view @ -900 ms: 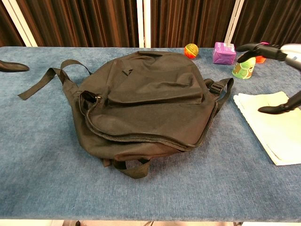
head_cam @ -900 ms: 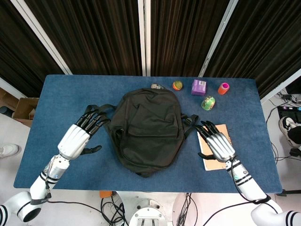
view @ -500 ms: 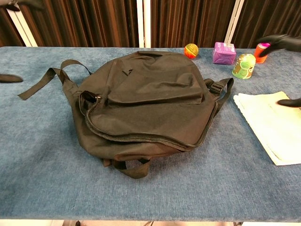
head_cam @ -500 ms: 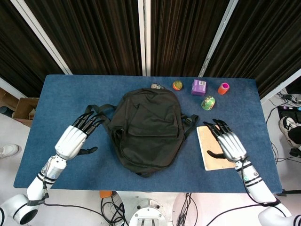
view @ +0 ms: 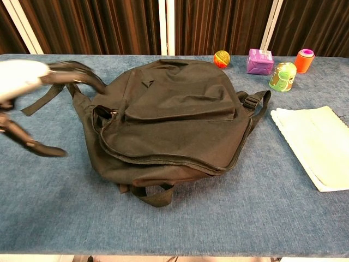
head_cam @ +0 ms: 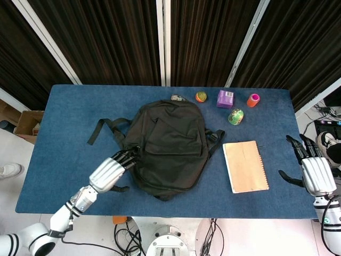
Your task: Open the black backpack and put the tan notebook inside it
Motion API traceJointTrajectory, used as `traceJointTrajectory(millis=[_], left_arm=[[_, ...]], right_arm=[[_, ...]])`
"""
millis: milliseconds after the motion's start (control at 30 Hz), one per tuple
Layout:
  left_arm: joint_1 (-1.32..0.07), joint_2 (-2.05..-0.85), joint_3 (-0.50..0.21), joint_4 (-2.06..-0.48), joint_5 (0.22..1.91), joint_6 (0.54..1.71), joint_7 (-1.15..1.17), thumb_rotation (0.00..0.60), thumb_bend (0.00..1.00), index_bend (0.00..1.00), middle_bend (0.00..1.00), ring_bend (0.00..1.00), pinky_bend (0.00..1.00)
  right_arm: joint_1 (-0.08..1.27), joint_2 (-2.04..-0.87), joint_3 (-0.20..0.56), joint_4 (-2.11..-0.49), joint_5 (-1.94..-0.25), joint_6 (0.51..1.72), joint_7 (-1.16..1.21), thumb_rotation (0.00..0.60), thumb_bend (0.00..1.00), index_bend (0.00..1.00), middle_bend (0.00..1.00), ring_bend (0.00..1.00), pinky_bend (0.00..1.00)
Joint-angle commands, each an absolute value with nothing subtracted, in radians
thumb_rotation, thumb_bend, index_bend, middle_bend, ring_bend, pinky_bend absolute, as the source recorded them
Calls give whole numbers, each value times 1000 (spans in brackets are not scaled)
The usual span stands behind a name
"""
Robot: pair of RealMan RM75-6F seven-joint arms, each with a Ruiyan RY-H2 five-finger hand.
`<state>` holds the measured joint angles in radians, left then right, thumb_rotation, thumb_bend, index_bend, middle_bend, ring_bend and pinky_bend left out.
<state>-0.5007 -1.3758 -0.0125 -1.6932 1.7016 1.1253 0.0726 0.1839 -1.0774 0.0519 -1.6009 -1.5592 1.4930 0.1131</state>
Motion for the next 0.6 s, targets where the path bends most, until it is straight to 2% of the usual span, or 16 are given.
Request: traceJointTrajectory(millis=[33, 233, 467, 600], left_arm=[[-581, -1439, -53, -1732, 1660, 1020, 119, 600, 63, 226, 167, 70, 165], [-657, -1499, -87, -1761, 1569, 900, 186, 600, 77, 233, 179, 70, 170], [-715, -1564, -135, -1734, 1456, 842, 205, 600, 167, 278, 236, 112, 209], [-738, -1580, -151, -1724, 1397, 823, 234, 600, 187, 292, 264, 131, 221]], right_arm=[[184, -1077, 55, -1606, -1566, 1496, 110, 600, 141, 79, 201, 0, 131], [180, -1084, 57, -1605, -1574, 1500, 107, 600, 142, 81, 199, 0, 131], [173, -1099, 57, -1590, -1568, 1496, 113, 600, 141, 82, 198, 0, 131], [169, -1107, 59, -1580, -1565, 1496, 121, 600, 141, 76, 195, 0, 131]])
